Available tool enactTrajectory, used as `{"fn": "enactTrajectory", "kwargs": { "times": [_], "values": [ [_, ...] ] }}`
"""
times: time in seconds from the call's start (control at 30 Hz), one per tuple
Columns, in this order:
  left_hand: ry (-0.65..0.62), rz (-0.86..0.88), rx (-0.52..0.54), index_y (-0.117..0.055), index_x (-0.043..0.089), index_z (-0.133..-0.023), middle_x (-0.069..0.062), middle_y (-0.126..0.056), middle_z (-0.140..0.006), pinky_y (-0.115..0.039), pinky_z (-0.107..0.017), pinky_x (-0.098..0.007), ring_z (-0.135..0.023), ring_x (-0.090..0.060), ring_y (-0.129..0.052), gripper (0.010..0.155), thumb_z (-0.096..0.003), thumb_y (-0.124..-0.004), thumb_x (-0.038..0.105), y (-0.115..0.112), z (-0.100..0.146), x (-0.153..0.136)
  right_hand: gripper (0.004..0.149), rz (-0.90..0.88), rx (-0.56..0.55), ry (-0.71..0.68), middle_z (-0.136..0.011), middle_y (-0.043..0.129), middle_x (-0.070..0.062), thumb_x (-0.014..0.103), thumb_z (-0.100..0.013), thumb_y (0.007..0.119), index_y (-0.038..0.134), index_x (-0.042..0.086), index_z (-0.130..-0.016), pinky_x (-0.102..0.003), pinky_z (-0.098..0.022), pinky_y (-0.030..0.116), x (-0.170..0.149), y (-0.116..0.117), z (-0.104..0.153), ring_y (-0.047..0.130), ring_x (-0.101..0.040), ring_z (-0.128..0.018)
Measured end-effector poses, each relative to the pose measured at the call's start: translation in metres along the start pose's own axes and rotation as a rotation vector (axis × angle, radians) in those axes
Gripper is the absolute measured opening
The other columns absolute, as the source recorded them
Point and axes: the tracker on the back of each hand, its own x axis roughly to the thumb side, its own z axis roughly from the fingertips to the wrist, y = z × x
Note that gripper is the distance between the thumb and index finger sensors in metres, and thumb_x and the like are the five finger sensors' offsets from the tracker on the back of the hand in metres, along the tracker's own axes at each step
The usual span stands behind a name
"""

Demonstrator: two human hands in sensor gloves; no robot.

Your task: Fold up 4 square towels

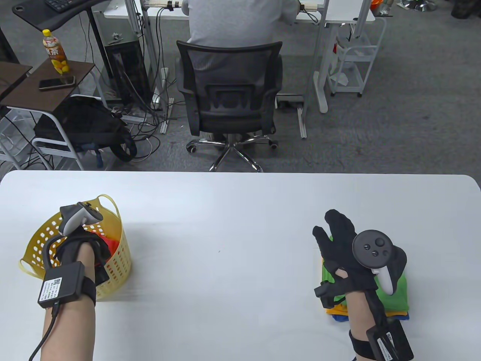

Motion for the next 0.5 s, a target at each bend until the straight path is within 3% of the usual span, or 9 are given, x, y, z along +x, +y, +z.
{"fn": "enactTrajectory", "kwargs": {
  "times": [0.1,0.3,0.43,0.5],
  "values": [
    [-0.075,0.089,0.028,-0.07,0.033,-0.108,-0.003,-0.057,-0.123,-0.051,-0.085,-0.055,-0.116,-0.032,-0.058,0.055,-0.054,-0.073,0.039,0.014,0.023,-0.006,0.072,-0.009,0.006,-0.005,-0.109,0.055,-0.041,0.043,-0.054,0.072,0.056,0.001,-0.11,-0.075,-0.06,0.053,0.001,0.0,0.0,0.069,-0.057,-0.089],
    [-0.24,0.197,0.154,-0.065,0.034,-0.111,-0.005,-0.055,-0.123,-0.049,-0.085,-0.056,-0.116,-0.033,-0.057,0.056,-0.0551,-0.07,0.041,0.041,0.095,-0.024,0.072,-0.022,0.015,-0.029,-0.109,0.055,-0.041,0.043,-0.054,0.072,0.055,0.0,-0.11,-0.076,-0.06,0.053,0.007,-0.001,0.004,0.069,-0.057,-0.089],
    [-0.386,0.222,0.287,-0.062,0.032,-0.113,-0.007,-0.052,-0.124,-0.047,-0.085,-0.057,-0.116,-0.036,-0.053,0.058,-0.0565,-0.068,0.043,0.046,0.166,-0.029,0.072,-0.023,0.023,-0.054,-0.109,0.054,-0.041,0.043,-0.055,0.072,0.055,0.0,-0.11,-0.076,-0.06,0.053,0.014,0.0,0.009,0.069,-0.057,-0.089],
    [-0.482,0.185,0.414,-0.063,0.031,-0.113,-0.008,-0.054,-0.124,-0.047,-0.085,-0.058,-0.115,-0.037,-0.055,0.058,-0.0566,-0.068,0.044,0.043,0.214,-0.024,0.072,-0.034,0.028,-0.065,-0.109,0.054,-0.041,0.043,-0.055,0.072,0.055,0.0,-0.11,-0.076,-0.06,0.053,0.017,-0.001,0.011,0.069,-0.057,-0.089]
  ]
}}
